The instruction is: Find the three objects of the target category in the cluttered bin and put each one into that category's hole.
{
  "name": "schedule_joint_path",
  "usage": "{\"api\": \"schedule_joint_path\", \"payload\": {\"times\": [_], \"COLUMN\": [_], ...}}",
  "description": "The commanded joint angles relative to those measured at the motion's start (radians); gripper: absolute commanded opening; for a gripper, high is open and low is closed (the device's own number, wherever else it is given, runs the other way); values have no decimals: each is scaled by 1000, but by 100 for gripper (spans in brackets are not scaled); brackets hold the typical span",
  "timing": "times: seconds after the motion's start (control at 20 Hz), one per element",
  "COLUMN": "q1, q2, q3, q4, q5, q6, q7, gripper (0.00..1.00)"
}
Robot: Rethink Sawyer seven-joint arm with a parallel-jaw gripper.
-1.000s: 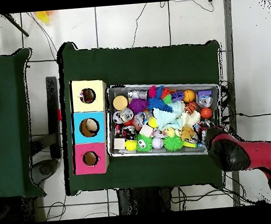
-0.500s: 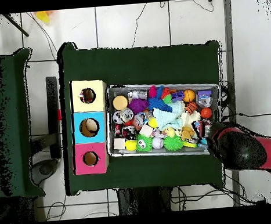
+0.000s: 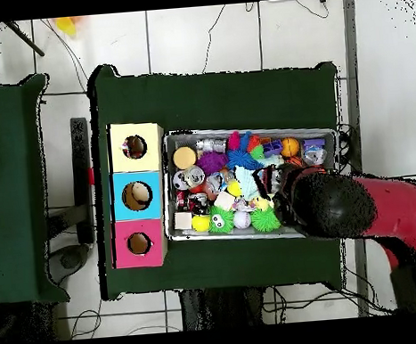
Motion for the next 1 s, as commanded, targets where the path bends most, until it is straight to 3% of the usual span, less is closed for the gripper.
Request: {"api": "schedule_joint_path", "payload": {"times": [0.05, 0.55, 1.0], "q1": [89, 256, 436], "q2": [-83, -83, 1], "q3": [-19, -137, -256], "q4": [-55, -117, -199], "q5": [103, 136, 114], "q6": [170, 187, 131], "q7": [159, 270, 400], "gripper": [0, 0, 0]}}
